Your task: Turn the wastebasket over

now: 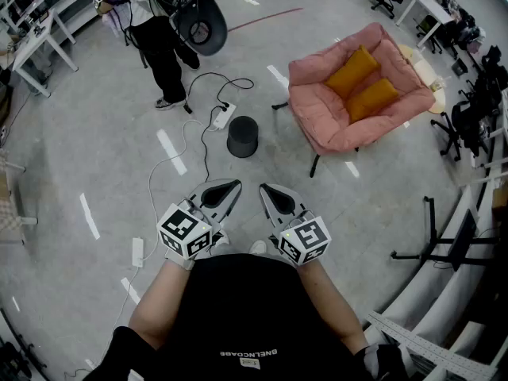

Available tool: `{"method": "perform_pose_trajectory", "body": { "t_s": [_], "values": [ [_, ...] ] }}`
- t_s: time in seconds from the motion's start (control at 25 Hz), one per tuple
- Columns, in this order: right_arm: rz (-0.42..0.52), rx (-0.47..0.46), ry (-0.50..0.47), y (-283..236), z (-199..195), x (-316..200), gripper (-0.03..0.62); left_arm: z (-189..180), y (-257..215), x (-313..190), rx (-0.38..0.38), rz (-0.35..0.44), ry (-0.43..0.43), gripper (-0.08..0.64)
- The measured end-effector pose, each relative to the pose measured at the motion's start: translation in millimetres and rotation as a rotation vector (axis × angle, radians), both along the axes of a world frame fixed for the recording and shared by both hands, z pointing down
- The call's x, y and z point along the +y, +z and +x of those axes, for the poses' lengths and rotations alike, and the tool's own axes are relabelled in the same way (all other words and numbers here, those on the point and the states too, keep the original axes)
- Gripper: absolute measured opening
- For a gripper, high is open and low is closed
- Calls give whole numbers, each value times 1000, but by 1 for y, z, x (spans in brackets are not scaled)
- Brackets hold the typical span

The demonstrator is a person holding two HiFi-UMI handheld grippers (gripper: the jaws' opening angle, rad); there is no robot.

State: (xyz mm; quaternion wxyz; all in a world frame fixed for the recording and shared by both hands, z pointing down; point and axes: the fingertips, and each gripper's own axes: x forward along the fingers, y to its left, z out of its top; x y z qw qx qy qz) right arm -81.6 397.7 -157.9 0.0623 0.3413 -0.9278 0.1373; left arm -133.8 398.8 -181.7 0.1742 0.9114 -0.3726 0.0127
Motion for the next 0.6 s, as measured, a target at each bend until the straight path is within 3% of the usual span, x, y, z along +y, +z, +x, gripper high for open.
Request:
{"method": "perform_pose_trajectory", "body": {
  "t_s": [0.24,0.6],
  "values": [
    [21,33,-7,1,-19,-7,8,-14,5,-5,6,-15,31,12],
    [-48,28,52,7,-37,-24,9,-53,16,-18,41,-34,55,12]
  ]
}}
